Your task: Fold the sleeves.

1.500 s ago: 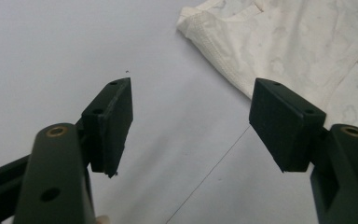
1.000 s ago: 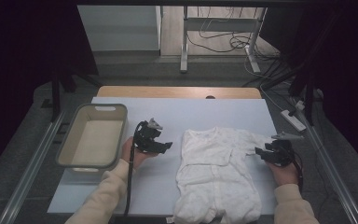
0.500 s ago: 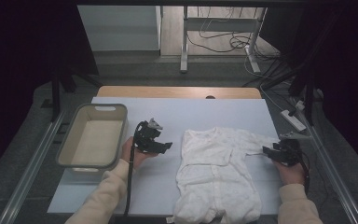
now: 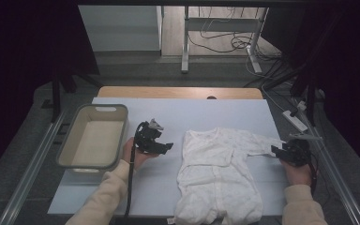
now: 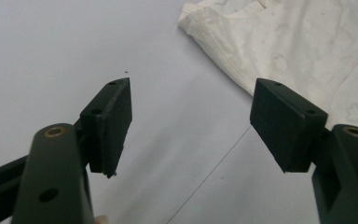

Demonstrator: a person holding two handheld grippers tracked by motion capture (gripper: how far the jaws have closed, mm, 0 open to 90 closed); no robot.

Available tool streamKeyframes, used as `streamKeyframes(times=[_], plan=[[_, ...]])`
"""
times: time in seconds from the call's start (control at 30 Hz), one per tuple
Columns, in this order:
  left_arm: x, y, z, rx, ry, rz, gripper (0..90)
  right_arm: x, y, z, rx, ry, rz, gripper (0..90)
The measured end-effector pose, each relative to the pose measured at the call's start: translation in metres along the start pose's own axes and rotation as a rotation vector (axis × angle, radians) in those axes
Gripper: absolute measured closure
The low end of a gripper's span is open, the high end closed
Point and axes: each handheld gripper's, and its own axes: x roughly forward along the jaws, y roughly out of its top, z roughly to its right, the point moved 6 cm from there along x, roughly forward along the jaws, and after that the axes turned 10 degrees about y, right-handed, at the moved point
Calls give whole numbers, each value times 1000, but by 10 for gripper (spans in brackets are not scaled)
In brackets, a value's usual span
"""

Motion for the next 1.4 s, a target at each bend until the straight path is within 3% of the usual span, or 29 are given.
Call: streamKeyframes(times=[0.13,0.3,0.37,0.47,0.53,0.6,0.77,0.93,1.4], plan=[[0,0,0,0,0,-1,301,0,-4,6,10,-33,-23,463],[1,0,0,-2,-1,-3,301,7,-8,6,3,-42,-68,504],[1,-1,0,-4,-1,-3,301,7,-9,5,-18,-63,-78,570],[1,-1,0,-5,-1,-3,301,9,-9,2,-9,-20,-82,723],[1,-1,0,-5,-1,-3,301,9,-8,-1,-28,-2,-96,820],[1,-1,0,-4,0,-2,301,10,-8,-4,-31,13,-98,877],[1,-1,0,-3,0,-3,301,8,-7,-5,-27,36,-91,891],[1,0,0,-2,1,-1,301,3,1,-12,-26,70,-35,891],[1,0,0,-1,2,-1,301,-5,28,-58,-117,189,32,892]])
